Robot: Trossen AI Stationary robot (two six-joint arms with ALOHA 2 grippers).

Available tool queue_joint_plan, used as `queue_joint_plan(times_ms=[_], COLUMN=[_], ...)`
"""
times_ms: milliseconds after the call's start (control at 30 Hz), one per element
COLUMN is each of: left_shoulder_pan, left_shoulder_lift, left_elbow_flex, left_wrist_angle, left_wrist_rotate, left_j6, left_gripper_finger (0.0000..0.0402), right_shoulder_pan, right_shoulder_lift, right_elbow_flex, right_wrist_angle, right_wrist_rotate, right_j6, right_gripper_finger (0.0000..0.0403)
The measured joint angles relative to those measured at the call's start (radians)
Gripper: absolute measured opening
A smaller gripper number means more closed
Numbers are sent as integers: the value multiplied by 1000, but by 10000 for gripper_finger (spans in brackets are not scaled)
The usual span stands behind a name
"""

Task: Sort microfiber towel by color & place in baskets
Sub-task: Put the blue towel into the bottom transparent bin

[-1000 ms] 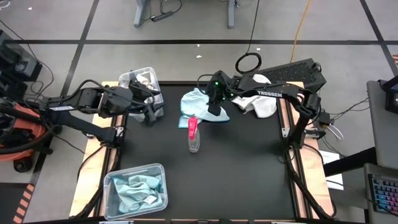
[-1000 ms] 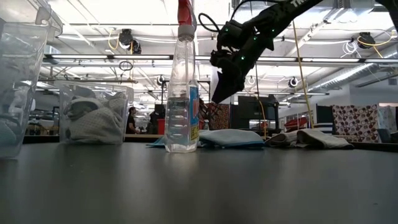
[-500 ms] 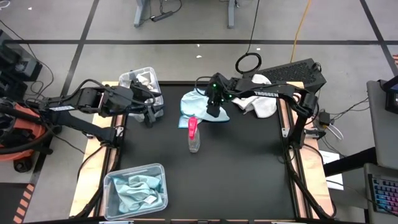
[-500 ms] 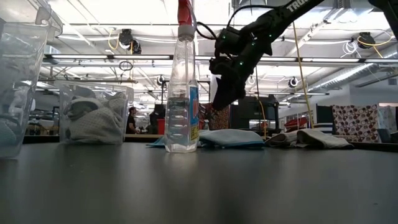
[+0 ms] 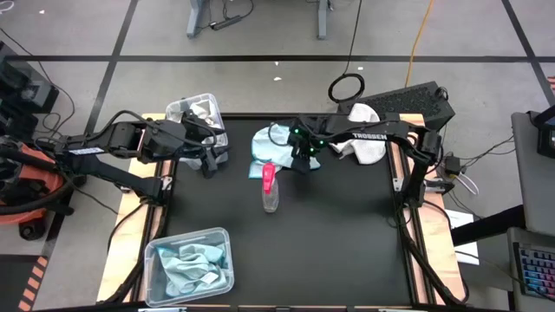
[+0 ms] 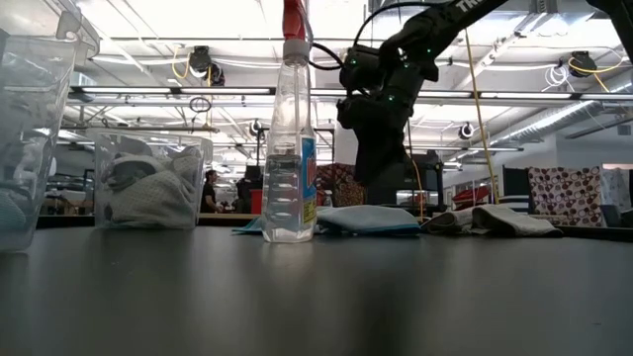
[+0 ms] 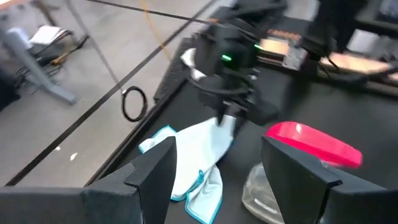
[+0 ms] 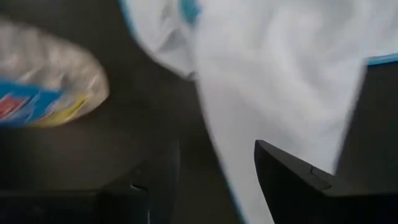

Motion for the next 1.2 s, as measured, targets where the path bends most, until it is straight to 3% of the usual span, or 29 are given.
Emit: queue_joint_plan(times_ms=[167,367,900,1200], left_shoulder_pan=[18,61,106,105], left_shoulder_lift=[0,0,0,0], left_elbow_flex=[0,0,0,0], left_wrist_angle=[0,-1,-3,-3], left_wrist_rotate=[-77,-102,-198,-198], left_j6=[-155,-274,-395,-395], left_gripper_finger=[238,238,238,238], right_shoulder_pan=[43,73,110,104], right_shoulder_lift=[0,0,-2,-2], right_elbow_flex=[0,0,-17,-219], right_wrist_angle=[-25,-60,-139,59], right_wrist_rotate=[-101,-211,-215,-263], right_j6=[-87,-196,-336,-334], right_gripper_finger=[198,198,198,198])
